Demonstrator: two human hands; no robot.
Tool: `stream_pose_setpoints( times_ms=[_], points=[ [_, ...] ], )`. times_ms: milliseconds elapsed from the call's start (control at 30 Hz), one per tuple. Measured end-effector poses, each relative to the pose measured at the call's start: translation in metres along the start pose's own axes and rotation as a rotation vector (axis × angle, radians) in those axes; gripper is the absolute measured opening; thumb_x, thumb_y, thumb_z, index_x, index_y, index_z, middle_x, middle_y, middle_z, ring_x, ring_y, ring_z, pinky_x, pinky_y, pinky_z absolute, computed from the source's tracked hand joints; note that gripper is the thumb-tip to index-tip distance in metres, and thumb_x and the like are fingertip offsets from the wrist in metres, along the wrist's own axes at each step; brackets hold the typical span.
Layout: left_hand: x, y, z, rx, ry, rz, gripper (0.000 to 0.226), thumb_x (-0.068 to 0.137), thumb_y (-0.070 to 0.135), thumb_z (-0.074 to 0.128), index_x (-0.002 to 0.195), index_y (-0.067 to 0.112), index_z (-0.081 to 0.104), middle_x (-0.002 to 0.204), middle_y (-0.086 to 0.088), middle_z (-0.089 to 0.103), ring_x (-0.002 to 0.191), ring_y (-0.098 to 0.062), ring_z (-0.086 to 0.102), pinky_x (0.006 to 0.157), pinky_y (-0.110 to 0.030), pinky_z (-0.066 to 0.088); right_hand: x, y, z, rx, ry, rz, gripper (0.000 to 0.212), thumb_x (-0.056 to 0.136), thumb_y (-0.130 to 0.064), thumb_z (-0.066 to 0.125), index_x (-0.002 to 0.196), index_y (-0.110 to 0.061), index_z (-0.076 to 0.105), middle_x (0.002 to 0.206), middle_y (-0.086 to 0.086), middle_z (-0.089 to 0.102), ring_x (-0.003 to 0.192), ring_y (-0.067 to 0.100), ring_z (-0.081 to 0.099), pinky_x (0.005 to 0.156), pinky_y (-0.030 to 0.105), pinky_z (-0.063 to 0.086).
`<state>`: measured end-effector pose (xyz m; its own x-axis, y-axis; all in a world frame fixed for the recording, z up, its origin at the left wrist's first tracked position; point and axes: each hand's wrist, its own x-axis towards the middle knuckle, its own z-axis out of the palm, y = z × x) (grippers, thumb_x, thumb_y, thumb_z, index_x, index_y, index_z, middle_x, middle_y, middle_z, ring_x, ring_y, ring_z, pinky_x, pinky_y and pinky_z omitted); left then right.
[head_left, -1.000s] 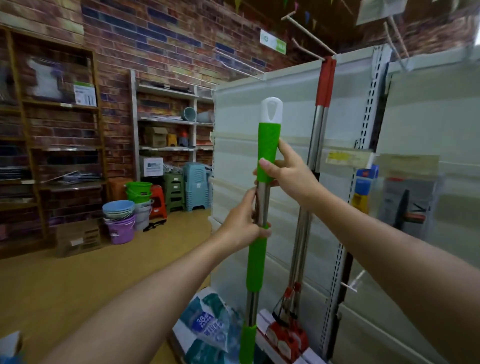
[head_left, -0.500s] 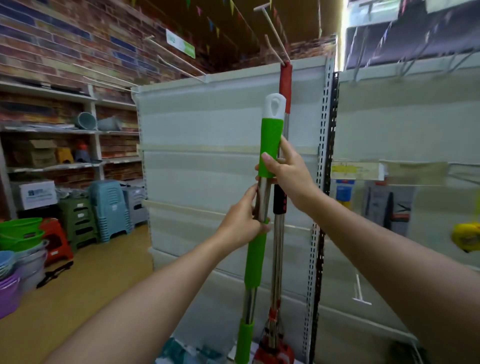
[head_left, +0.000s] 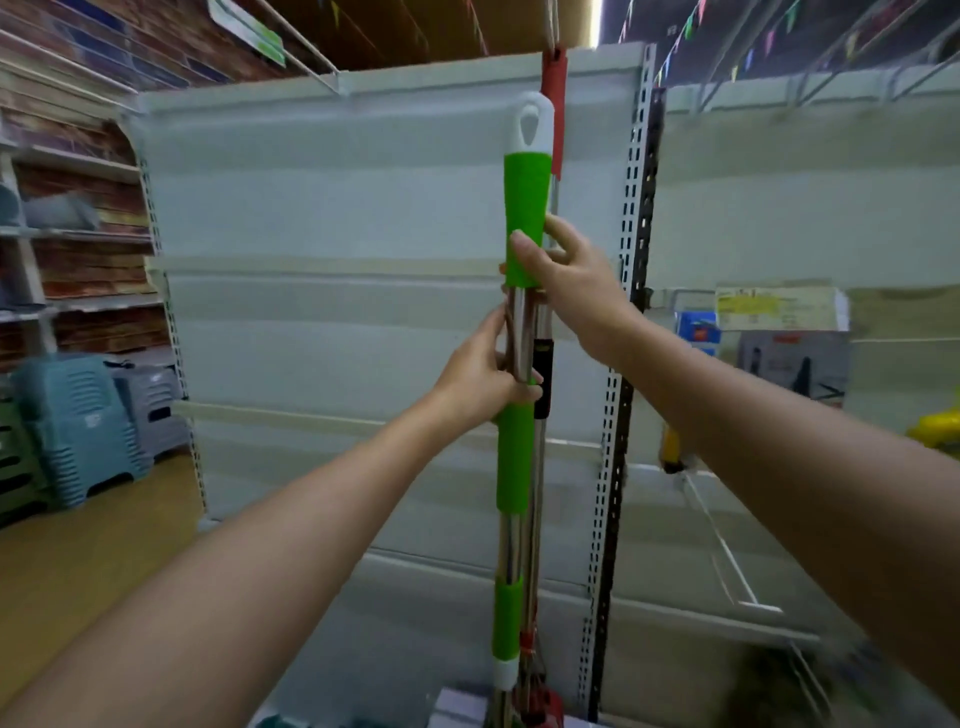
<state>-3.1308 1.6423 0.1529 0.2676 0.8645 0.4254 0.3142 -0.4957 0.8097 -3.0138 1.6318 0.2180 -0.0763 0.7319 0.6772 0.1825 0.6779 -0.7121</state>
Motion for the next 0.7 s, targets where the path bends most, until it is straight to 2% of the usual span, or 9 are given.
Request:
stream_pose_setpoints(
  times_ms=[100,200,267,367,500,567,633,700],
  points=[
    [0.015,-0.007,-0.006,-0.036,-0.03,0.004,0.093,0.079,-0.001,0.07,0.145,0.04,0.019,0.089,0.0,0.069,0.089,-0.019,0.068,0.069,-0.045,0.06,0.009,0.002,0.006,-0.089,0.038,0.0,0.044,0.095,-0.03,0.053,0.136,-0.018,0.044,0.099,0.002,0.066,0.099,0.02,0.066,0.091,0.045,0.053],
    [0.03,-0.013,-0.014,-0.061,-0.069,0.027,0.092,0.08,-0.001,0.069,0.146,0.039,0.019,0.088,0.0,0.068,0.086,-0.019,0.068,0.067,-0.043,0.059,0.018,0.006,0.013,-0.135,0.053,0.005,0.046,0.096,-0.033,0.05,0.139,-0.017,0.041,0.109,0.005,0.065,0.102,0.017,0.064,0.095,0.042,0.051],
    [0.039,-0.02,-0.023,-0.07,-0.083,0.033,0.094,0.08,0.0,0.07,0.146,0.04,0.017,0.09,0.0,0.068,0.086,-0.019,0.067,0.066,-0.042,0.059,0.023,0.01,0.021,-0.144,0.063,0.032,0.05,0.096,-0.034,0.049,0.142,-0.018,0.037,0.113,0.005,0.063,0.102,0.014,0.062,0.094,0.036,0.051],
    [0.05,-0.034,-0.043,-0.092,-0.106,0.038,0.093,0.08,0.0,0.069,0.146,0.04,0.017,0.092,-0.003,0.068,0.087,-0.02,0.067,0.068,-0.044,0.059,0.031,0.011,0.041,-0.146,0.071,0.066,0.052,0.096,-0.033,0.05,0.144,-0.019,0.034,0.11,0.001,0.062,0.094,0.005,0.062,0.083,0.022,0.052],
    [0.061,-0.052,-0.074,-0.1,-0.155,0.056,0.091,0.079,-0.002,0.068,0.144,0.039,0.019,0.097,-0.01,0.067,0.089,-0.024,0.067,0.064,-0.042,0.058,0.058,0.015,0.077,-0.13,0.155,0.064,0.051,0.091,-0.019,0.061,0.138,-0.015,0.039,0.109,0.012,0.066,0.099,0.024,0.066,0.09,0.036,0.053],
    [0.068,-0.063,-0.092,-0.076,-0.164,0.09,0.085,0.078,0.0,0.069,0.14,0.036,0.024,0.093,-0.007,0.067,0.089,-0.022,0.067,0.064,-0.043,0.059,0.073,0.019,0.1,-0.101,0.17,0.096,0.054,0.09,-0.005,0.06,0.137,-0.014,0.036,0.098,0.013,0.063,0.091,0.029,0.065,0.089,0.04,0.052],
    [0.074,-0.073,-0.112,-0.057,-0.176,0.124,0.08,0.075,0.002,0.072,0.135,0.031,0.028,0.088,-0.004,0.066,0.088,-0.021,0.068,0.064,-0.043,0.059,0.086,0.023,0.122,-0.057,0.191,0.084,0.052,0.09,0.004,0.054,0.136,-0.012,0.036,0.086,0.009,0.057,0.078,0.026,0.061,0.082,0.04,0.051],
    [0.079,-0.083,-0.132,-0.063,-0.197,0.147,0.079,0.074,0.002,0.074,0.134,0.029,0.029,0.088,-0.004,0.066,0.088,-0.02,0.069,0.063,-0.039,0.059,0.098,0.026,0.141,-0.038,0.205,0.068,0.05,0.091,0.006,0.05,0.136,-0.011,0.038,0.082,0.006,0.053,0.071,0.019,0.057,0.072,0.034,0.052]
  ],
)
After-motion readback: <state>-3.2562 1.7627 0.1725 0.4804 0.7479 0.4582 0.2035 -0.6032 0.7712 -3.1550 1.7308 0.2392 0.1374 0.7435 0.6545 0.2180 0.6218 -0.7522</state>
